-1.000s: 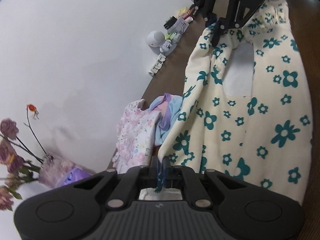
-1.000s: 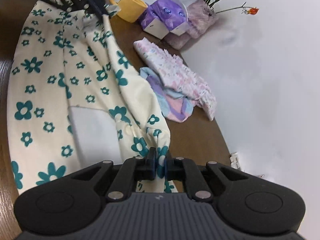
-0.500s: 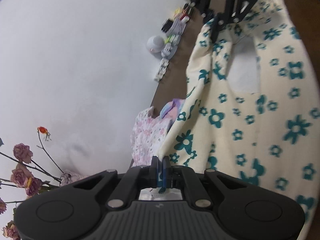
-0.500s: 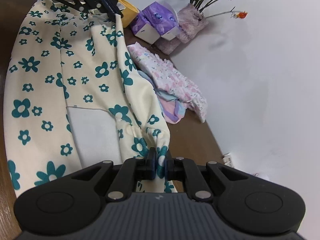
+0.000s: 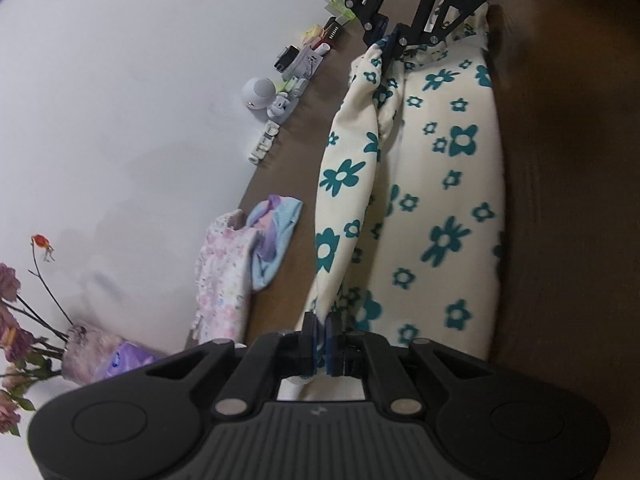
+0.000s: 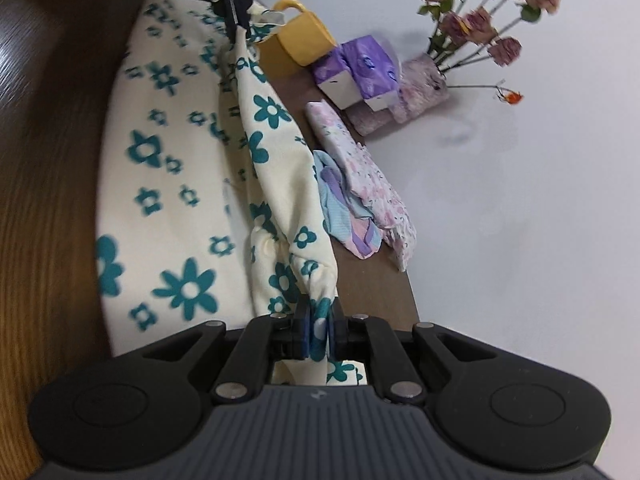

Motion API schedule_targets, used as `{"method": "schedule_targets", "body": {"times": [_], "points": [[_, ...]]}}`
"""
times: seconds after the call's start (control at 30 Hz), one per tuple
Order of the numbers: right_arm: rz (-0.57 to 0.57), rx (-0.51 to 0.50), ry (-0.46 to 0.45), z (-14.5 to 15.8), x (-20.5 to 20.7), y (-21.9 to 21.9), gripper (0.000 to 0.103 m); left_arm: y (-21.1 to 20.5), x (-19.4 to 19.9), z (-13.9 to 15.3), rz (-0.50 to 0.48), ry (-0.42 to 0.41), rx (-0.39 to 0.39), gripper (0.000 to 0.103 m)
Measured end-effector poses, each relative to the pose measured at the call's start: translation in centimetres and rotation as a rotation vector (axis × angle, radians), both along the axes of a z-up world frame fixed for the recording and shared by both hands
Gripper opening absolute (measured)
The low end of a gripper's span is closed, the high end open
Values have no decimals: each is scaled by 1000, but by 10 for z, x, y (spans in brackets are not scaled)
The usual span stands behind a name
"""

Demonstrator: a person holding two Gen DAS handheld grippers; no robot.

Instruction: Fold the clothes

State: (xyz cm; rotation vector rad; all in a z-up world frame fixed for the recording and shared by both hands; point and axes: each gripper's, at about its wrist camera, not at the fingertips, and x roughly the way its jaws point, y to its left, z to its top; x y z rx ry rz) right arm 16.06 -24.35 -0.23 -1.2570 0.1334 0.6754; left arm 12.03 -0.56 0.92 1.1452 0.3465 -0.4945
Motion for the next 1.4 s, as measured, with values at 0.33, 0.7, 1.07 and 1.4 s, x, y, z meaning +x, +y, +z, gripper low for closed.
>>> {"method": "schedule_targets", "body": {"times": [0.33,0.7,1.07,1.4], "points": [[33,-90,-110,-19,-23,-1,7,0,-11,-11,32,36,-23,3],[-83,67,46,8,-25,-12,36,17,-15,20,139,158,-266,24],[-609,928,624,76,62,-93,43,23,33,69,306,289,-833,41],[-997,1183,961,23,155,-146,43,-1,79,35,457,403,-874,39]]}}
